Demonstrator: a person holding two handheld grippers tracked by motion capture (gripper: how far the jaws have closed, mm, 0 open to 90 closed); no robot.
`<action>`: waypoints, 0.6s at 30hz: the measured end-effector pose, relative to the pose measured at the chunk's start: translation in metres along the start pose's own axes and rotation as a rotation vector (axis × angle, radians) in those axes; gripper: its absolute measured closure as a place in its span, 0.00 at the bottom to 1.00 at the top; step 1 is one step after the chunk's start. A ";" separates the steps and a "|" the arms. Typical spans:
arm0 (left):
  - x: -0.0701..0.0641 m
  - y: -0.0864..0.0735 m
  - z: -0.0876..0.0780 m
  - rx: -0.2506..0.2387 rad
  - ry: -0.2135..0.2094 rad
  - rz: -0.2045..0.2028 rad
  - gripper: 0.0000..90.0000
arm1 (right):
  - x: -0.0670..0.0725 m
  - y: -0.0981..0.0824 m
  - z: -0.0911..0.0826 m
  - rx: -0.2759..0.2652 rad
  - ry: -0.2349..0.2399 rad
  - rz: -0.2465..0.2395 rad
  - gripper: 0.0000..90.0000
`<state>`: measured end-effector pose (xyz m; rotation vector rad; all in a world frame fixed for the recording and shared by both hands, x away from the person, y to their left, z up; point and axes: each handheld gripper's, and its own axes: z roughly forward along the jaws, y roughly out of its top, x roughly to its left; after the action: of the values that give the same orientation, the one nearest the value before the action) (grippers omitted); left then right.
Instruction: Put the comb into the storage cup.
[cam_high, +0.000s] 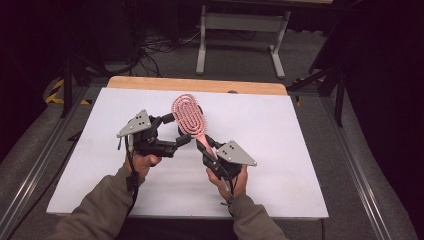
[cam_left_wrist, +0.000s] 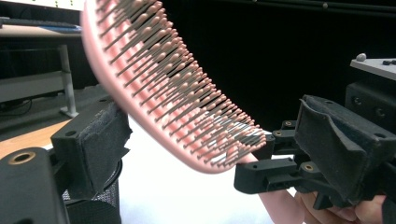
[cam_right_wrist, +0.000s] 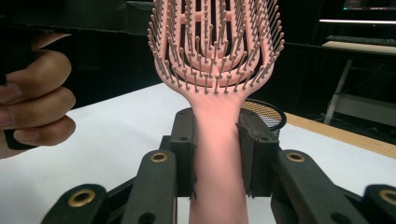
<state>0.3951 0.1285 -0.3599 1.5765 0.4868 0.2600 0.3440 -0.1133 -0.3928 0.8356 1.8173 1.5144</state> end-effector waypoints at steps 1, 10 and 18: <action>0.000 0.000 0.000 0.000 -0.002 -0.006 0.13 | 0.001 -0.001 0.000 0.000 0.004 -0.002 0.78; 0.001 0.000 -0.001 -0.005 0.009 -0.013 0.14 | 0.008 -0.005 0.003 0.002 0.036 -0.035 0.78; 0.001 0.000 -0.004 -0.026 0.032 -0.014 0.22 | 0.013 -0.010 0.009 0.036 0.062 -0.056 0.78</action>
<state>0.3947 0.1323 -0.3599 1.5447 0.5174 0.2806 0.3427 -0.0988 -0.4044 0.7557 1.9017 1.4914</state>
